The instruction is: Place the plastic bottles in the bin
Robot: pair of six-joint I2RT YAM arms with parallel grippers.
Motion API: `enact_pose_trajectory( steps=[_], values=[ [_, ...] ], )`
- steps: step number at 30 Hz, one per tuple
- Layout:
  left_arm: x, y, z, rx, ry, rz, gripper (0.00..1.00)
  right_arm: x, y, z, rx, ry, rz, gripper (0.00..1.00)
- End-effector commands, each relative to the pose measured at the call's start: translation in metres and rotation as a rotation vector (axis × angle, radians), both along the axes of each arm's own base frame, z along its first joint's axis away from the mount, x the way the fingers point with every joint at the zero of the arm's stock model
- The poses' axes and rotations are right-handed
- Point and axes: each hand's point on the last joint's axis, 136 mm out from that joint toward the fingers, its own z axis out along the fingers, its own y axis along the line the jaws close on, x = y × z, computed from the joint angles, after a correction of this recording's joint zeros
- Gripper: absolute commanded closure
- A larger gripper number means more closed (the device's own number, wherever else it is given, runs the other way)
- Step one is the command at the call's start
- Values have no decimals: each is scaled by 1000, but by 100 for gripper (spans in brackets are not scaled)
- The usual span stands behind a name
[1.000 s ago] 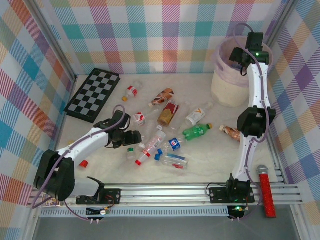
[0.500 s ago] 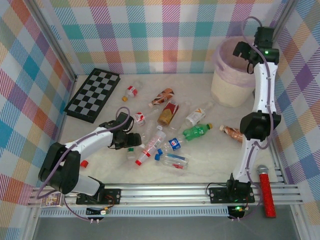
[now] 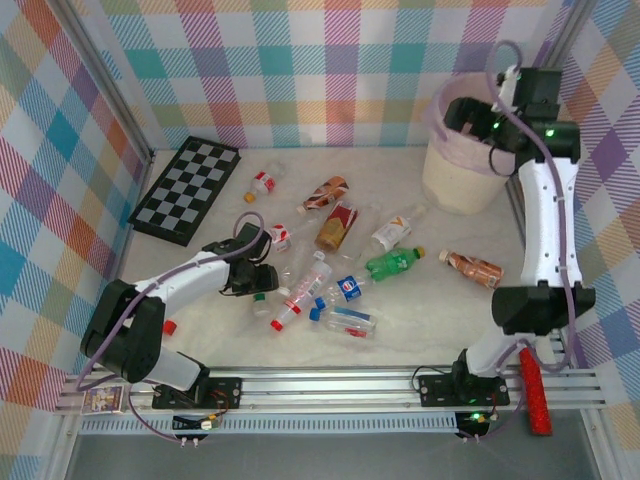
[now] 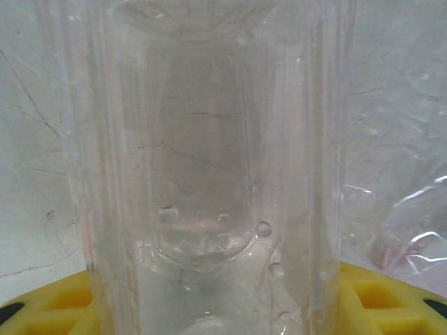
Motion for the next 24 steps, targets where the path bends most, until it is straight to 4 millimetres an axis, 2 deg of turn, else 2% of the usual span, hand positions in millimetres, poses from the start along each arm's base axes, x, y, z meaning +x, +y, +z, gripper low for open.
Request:
enact_pose_trajectory(
  steps=[1, 4, 7, 11, 16, 19, 24],
  values=[
    [3, -1, 43, 24, -58, -89, 57, -38, 69, -15, 204, 77, 235, 2],
    [16, -16, 88, -28, -181, -211, 57, -74, 115, -46, 340, 201, 367, 4],
    [22, -57, 129, -200, -287, -403, 57, -103, 156, -74, 393, 279, 489, 6],
    [27, -106, 160, -440, -374, -566, 58, -115, 197, -94, 539, 372, 580, 9],
    [19, -138, 182, -639, -373, -686, 58, -110, 224, -101, 580, 373, 653, 11],
    [16, -143, 186, -681, -372, -706, 58, -101, 229, -105, 573, 376, 665, 10],
    [20, -145, 183, -689, -379, -693, 58, -89, 239, -109, 585, 376, 680, 10]
  ],
)
